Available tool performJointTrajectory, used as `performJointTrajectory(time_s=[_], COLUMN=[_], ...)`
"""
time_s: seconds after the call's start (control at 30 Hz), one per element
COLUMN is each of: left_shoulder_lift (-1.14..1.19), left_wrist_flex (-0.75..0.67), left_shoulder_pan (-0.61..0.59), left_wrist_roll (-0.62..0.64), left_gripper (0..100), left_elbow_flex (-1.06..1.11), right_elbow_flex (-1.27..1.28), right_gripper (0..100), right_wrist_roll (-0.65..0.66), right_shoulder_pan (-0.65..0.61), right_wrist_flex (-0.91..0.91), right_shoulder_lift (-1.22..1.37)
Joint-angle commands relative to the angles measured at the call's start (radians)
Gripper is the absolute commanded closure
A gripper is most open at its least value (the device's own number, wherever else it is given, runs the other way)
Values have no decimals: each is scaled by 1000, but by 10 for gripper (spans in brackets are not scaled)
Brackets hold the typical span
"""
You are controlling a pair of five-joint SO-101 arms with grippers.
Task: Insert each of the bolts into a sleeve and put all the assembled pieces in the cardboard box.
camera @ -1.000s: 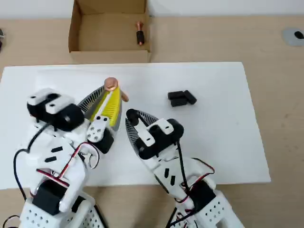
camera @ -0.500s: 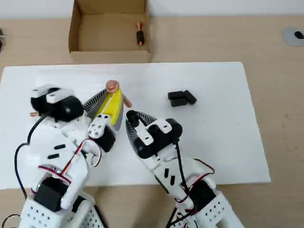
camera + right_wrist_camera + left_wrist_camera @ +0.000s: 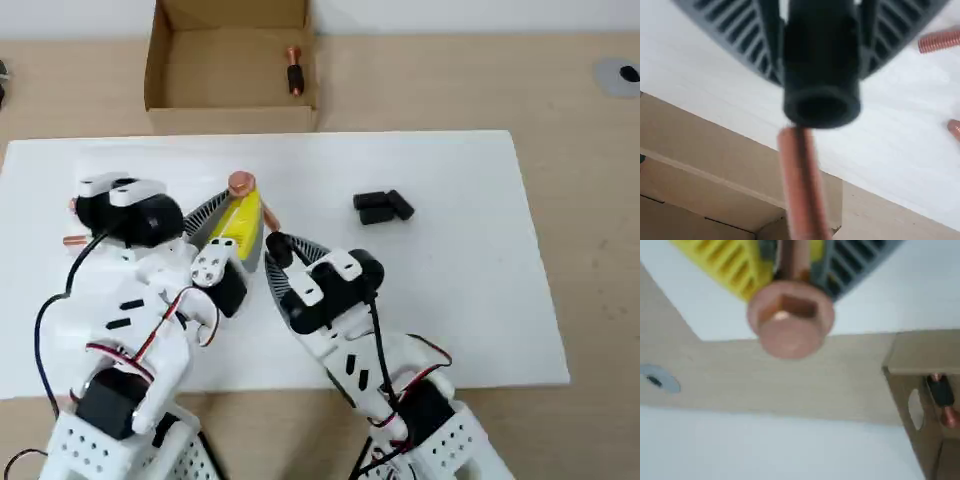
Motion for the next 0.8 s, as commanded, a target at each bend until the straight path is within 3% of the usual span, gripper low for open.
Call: performJointTrajectory(time_s=[0.0, 0.77], left_shoulder_lift=[4, 5], left_wrist_flex=[-2, 104], left_shoulder_pan=[-6, 17], left_wrist_roll=[3, -3], left_gripper=[991, 991], left_elbow_flex=[-5, -169], right_elbow_flex=[-4, -4], right_gripper=[987, 987], right_wrist_roll=[9, 9], right_shoulder_pan=[-8, -8], right_wrist_flex=[-6, -6], right_shoulder_lift=[-128, -128])
